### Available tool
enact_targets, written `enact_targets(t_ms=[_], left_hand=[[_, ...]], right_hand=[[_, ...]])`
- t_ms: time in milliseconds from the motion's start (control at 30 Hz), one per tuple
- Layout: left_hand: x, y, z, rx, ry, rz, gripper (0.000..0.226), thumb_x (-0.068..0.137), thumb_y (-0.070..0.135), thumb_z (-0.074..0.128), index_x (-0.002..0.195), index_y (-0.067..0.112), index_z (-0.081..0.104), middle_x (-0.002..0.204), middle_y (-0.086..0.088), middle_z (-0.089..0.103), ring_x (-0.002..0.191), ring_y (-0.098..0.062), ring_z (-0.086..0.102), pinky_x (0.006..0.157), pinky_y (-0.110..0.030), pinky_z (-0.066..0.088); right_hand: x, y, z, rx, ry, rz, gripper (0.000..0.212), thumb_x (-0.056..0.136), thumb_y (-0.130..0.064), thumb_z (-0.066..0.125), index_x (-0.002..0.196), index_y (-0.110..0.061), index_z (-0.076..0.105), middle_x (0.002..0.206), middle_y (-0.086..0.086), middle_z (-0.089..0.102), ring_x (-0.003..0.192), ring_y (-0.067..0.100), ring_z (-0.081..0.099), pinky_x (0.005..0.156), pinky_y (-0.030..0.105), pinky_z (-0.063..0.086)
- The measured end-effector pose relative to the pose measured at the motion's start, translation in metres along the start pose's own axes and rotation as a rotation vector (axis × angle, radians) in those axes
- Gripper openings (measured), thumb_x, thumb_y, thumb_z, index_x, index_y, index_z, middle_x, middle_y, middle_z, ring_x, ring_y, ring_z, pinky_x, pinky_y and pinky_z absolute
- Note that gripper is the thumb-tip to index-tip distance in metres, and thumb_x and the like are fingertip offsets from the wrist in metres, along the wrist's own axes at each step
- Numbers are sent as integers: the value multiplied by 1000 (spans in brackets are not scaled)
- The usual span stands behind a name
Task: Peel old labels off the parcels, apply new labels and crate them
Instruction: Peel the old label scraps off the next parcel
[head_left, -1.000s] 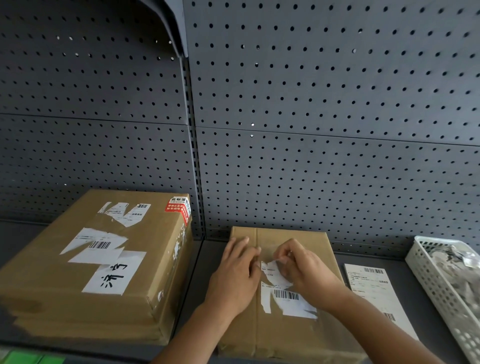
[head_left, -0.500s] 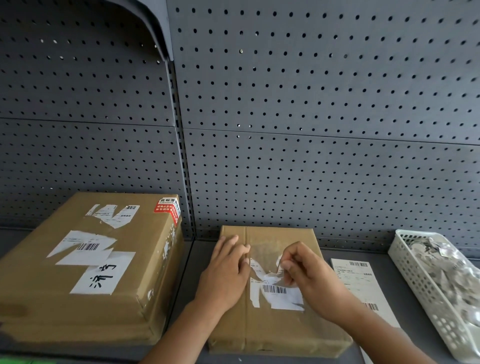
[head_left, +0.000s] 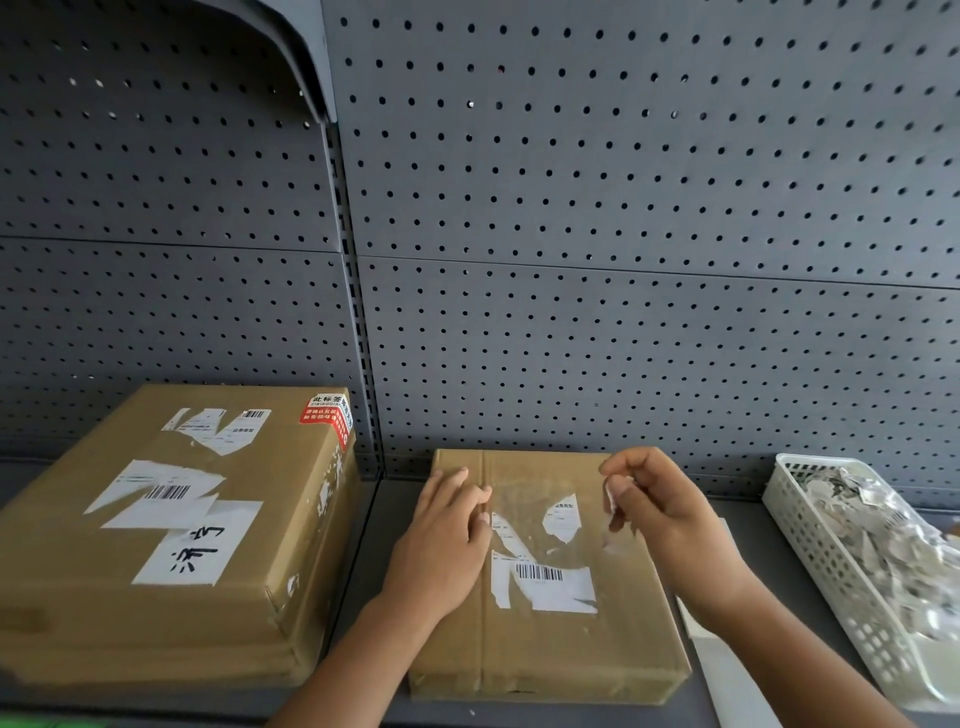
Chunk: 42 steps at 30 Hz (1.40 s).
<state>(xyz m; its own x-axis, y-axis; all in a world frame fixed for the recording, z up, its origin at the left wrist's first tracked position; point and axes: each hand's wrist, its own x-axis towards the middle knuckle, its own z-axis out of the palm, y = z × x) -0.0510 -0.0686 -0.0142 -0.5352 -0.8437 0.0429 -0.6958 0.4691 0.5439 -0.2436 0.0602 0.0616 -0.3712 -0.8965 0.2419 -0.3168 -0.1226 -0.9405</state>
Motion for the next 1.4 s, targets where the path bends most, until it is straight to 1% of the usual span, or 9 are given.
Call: enact_targets(t_ms=[100, 200, 333, 433, 600, 667, 1133, 1267, 1400], left_hand=[[0, 0, 1, 3, -2, 6, 38, 107, 40, 31, 143, 39, 45, 163, 23, 13, 151, 2, -10, 113, -42, 40], [0, 0, 1, -1, -3, 1, 37, 107, 40, 32, 142, 40, 45, 164, 23, 12, 151, 2, -10, 112, -45, 41], [0, -1, 2, -1, -2, 1, 38, 107, 41, 33, 144, 40, 43, 164, 23, 12, 151, 2, -11, 113, -44, 41], [0, -1, 2, -18, -1, 2, 39, 107, 40, 33, 145, 41, 42, 164, 24, 11, 150, 3, -12, 114, -45, 39], [0, 0, 1, -48, 4, 9, 36, 108, 37, 33, 141, 43, 45, 163, 25, 12, 150, 4, -12, 116, -43, 35], [0, 0, 0, -49, 3, 14, 34, 108, 36, 33, 139, 42, 46, 163, 25, 12, 150, 4, -13, 116, -41, 34], [-1, 0, 0, -54, 4, 19, 35, 108, 35, 33, 140, 41, 46, 163, 25, 12, 149, 4, -13, 116, -39, 36], [0, -1, 0, -49, 9, 24, 35, 108, 35, 33, 141, 40, 46, 163, 24, 12, 150, 4, -12, 116, -37, 35], [-1, -1, 0, -43, 5, 22, 35, 108, 35, 33, 140, 40, 47, 164, 24, 12, 150, 3, -13, 116, -38, 36]], right_hand=[[7, 2, 0, 37, 7, 100, 14, 101, -9, 50, 103, -15, 62, 76, 11, 60, 67, 15, 56, 67, 21, 48], [13, 9, 9, -71, -57, 164, 11, 99, -18, 55, 98, -23, 65, 66, 16, 61, 58, 16, 59, 69, 33, 51], [22, 26, 30, -398, -225, 114, 24, 97, -13, 54, 94, -32, 67, 50, -9, 48, 47, 13, 40, 49, 25, 38], [29, 29, 47, -521, -281, 58, 23, 92, -14, 53, 94, -30, 68, 58, -9, 61, 48, 9, 52, 53, 30, 49], [44, 40, 69, -756, -329, 0, 22, 94, -25, 49, 98, -40, 65, 83, -15, 69, 63, 5, 59, 58, 23, 52], [48, 42, 73, -819, -329, 1, 23, 95, -26, 47, 101, -39, 64, 85, -16, 68, 69, 7, 59, 62, 26, 53], [50, 50, 76, -904, -350, -29, 20, 95, -26, 41, 95, -33, 59, 74, -15, 60, 70, 11, 56, 65, 31, 50], [50, 54, 75, -863, -318, -43, 20, 97, -30, 45, 103, -40, 61, 84, -20, 67, 76, 7, 62, 68, 29, 52], [51, 56, 78, -914, -344, -44, 23, 97, -28, 41, 103, -38, 61, 88, -16, 68, 78, 11, 63, 69, 31, 52]])
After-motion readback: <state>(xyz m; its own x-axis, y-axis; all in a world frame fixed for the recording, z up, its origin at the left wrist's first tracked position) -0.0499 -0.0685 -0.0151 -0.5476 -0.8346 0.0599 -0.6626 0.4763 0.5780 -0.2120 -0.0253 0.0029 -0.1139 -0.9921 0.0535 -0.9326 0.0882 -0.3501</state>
